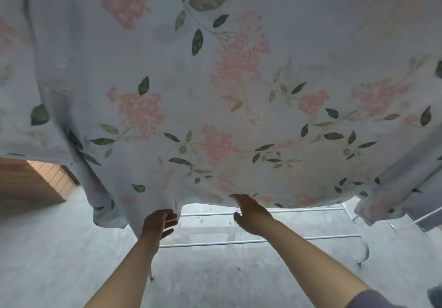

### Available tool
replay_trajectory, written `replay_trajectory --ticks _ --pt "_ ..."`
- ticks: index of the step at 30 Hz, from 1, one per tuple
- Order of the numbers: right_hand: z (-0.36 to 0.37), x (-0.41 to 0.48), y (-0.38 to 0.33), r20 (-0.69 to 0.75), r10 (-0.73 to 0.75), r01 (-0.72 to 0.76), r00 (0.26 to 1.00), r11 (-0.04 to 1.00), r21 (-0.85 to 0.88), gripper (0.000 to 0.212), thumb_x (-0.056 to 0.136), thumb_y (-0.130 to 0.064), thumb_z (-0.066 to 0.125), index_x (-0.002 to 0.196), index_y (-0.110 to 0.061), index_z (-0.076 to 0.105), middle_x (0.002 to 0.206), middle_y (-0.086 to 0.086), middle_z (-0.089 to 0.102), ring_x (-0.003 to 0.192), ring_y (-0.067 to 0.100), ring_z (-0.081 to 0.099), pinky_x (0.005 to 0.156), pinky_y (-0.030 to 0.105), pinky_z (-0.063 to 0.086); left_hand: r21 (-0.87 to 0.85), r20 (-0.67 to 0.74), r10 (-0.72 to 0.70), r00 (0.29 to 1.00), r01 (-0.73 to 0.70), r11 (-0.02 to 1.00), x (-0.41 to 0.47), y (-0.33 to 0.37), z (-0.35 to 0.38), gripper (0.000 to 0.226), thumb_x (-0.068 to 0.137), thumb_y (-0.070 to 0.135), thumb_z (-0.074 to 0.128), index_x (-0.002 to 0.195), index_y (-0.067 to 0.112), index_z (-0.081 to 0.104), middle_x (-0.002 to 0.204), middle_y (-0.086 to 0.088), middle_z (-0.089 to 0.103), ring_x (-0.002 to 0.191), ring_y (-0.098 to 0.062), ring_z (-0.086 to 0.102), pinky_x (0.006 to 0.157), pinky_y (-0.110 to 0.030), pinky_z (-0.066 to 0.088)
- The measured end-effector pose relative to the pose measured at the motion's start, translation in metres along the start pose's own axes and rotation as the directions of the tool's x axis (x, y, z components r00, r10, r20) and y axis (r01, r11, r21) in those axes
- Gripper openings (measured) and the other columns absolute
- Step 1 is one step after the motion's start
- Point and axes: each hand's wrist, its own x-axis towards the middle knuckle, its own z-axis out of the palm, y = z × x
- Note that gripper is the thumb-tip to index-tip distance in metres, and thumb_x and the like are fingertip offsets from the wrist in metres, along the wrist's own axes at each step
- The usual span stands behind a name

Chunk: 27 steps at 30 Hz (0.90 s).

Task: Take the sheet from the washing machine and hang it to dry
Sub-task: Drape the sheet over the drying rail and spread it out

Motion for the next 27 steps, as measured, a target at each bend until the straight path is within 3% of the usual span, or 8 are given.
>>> replay_trajectory --ticks 4,8,14,18,27 --pt "0.018 0.027 -0.073 -0.017 -0.117 0.117 0.993 0.993 0.014 0.052 0.095 -0.025 0.043 0.145 -0.027 0.027 0.146 -0.002 0.035 0.131 0.02 0.038 0.103 0.035 0.037 -0.095 -0.029 0.009 1.0 -0.011 0.995 0.01 0.005 -0.057 0.016 0.093 0.012 0.048 0.095 0.004 0.062 0.089 -0.011 0.07 0.082 -0.027 0.067 0.077 -0.036 0.051" --pt "0.061 0.061 -0.168 0.025 -0.183 0.182 0.983 0.983 0.034 0.05 0.095 -0.026 0.042 0.144 -0.026 0.03 0.143 0.0 0.039 0.129 0.02 0.041 0.104 0.034 0.036 -0.15 -0.108 -0.004 0.994 -0.012 0.989 0.023 0.007 -0.159 0.016 0.092 0.011 0.049 0.094 0.004 0.064 0.091 -0.012 0.071 0.086 -0.028 0.067 0.076 -0.036 0.052" --pt "0.147 0.113 -0.341 0.156 -0.289 0.283 0.944 0.957 0.063 0.048 0.094 -0.026 0.043 0.141 -0.023 0.034 0.142 0.001 0.039 0.129 0.021 0.04 0.103 0.032 0.036 -0.147 -0.226 0.03 0.974 -0.065 0.987 0.051 0.033 -0.328 0.018 0.092 0.007 0.047 0.091 0.006 0.064 0.087 -0.012 0.069 0.075 -0.025 0.064 0.072 -0.033 0.05" --pt "0.177 0.147 -0.425 0.186 -0.371 0.37 0.91 0.928 0.044 0.05 0.09 -0.02 0.045 0.139 -0.019 0.039 0.137 0.005 0.045 0.126 0.025 0.043 0.1 0.037 0.039 -0.136 -0.295 0.061 0.954 -0.105 0.985 0.073 0.052 -0.398 0.021 0.094 0.006 0.043 0.091 0.007 0.064 0.087 -0.011 0.068 0.073 -0.024 0.063 0.068 -0.032 0.048" --pt "0.237 0.29 -0.569 0.208 -0.244 0.231 0.947 0.969 0.085 0.049 0.09 -0.02 0.041 0.139 -0.02 0.036 0.138 0.005 0.042 0.121 0.024 0.046 0.087 0.035 0.042 -0.133 -0.371 0.066 0.926 -0.123 0.983 0.18 0.103 -0.51 0.022 0.095 0.006 0.043 0.09 0.009 0.064 0.088 -0.008 0.068 0.076 -0.02 0.062 0.069 -0.032 0.049"
